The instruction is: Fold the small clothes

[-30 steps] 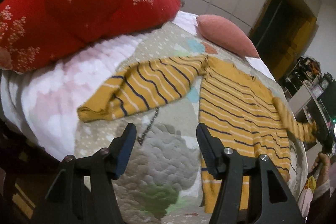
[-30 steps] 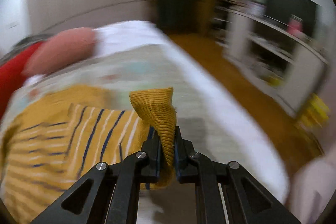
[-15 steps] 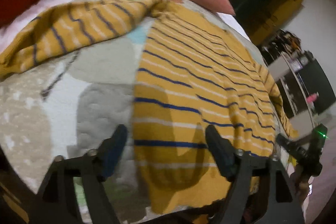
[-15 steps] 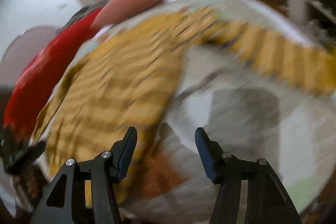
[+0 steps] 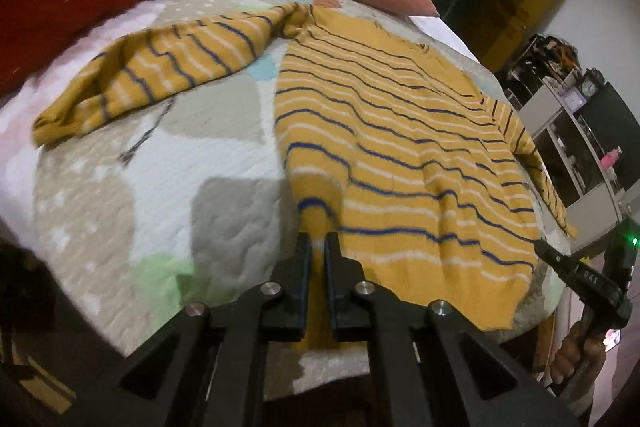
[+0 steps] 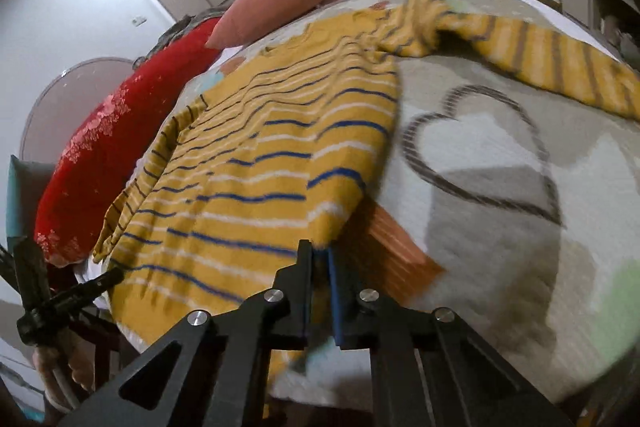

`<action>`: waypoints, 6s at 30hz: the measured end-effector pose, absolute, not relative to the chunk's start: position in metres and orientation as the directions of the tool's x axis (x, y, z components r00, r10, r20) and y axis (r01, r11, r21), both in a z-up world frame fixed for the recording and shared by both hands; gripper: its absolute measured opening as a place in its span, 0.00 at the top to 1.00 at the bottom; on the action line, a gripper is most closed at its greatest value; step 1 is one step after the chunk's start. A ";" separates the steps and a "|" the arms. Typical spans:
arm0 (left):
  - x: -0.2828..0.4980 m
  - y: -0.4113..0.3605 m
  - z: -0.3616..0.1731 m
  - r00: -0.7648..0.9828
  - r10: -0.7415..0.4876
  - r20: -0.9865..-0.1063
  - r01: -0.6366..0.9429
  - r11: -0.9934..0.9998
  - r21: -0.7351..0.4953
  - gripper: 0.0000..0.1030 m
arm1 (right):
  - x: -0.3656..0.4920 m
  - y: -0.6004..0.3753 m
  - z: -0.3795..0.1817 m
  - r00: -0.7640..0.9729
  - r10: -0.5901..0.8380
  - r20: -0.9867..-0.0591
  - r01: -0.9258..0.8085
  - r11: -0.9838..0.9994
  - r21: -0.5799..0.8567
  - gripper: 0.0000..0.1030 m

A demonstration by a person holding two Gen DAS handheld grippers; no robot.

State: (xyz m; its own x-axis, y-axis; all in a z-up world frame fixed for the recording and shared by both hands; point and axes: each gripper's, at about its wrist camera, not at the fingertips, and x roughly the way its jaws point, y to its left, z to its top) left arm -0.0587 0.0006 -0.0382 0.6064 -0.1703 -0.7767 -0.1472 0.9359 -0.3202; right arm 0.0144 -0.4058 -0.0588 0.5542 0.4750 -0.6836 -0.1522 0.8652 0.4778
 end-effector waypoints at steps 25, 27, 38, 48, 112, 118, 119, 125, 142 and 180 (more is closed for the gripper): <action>-0.124 0.004 0.072 0.879 0.217 -0.425 -0.279 0.956 -0.088 0.00 | -0.017 -0.470 -0.049 0.644 0.363 -0.673 -0.026 0.890 0.455 0.46; -0.124 0.005 0.079 0.886 0.223 -0.406 -0.282 0.955 -0.091 0.00 | -0.017 -0.470 -0.047 0.649 0.354 -0.674 -0.029 0.896 0.442 0.44; -0.111 0.007 0.061 0.831 0.162 -0.532 -0.262 0.958 -0.117 0.00 | -0.015 -0.466 -0.052 0.635 0.357 -0.685 -0.024 0.895 0.444 0.42; -0.111 0.005 0.054 0.823 0.150 -0.548 -0.259 0.957 -0.127 0.00 | -0.013 -0.465 -0.056 0.624 0.360 -0.694 -0.017 0.894 0.448 0.38; -0.047 0.005 0.003 0.718 0.072 -0.692 -0.269 0.946 -0.180 0.00 | 0.036 -0.545 -0.080 0.712 0.276 -0.646 0.192 0.808 0.558 0.35; -0.039 0.004 0.003 0.713 0.075 -0.697 -0.268 0.948 -0.172 0.00 | 0.068 -0.591 -0.087 0.762 0.252 -0.596 0.277 0.706 0.652 0.35; -0.038 0.003 0.003 0.712 0.076 -0.698 -0.267 0.948 -0.170 0.00 | 0.073 -0.600 -0.088 0.772 0.242 -0.587 0.291 0.687 0.666 0.35; -0.030 -0.005 0.002 0.701 0.068 -0.710 -0.254 0.954 -0.160 0.00 | 0.105 -0.637 -0.087 0.800 0.157 -0.579 0.384 0.607 0.696 0.51; -0.021 -0.025 0.002 0.708 0.004 -0.706 -0.184 0.966 -0.180 0.00 | 0.084 -0.707 -0.014 0.830 -0.011 -0.557 0.446 0.614 0.652 0.94; -0.131 0.165 -0.062 0.702 0.210 -0.681 -0.528 0.795 -0.299 0.00 | 0.250 -0.024 -0.055 0.615 0.114 -0.780 -0.505 0.817 -0.279 0.41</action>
State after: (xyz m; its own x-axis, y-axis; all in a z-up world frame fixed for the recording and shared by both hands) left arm -0.1314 0.1648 -0.0623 0.7020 0.2098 -0.6806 -0.5278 0.7948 -0.2994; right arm 0.2503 -0.0239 -0.0551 0.6151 0.1144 -0.7801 -0.5052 0.8168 -0.2786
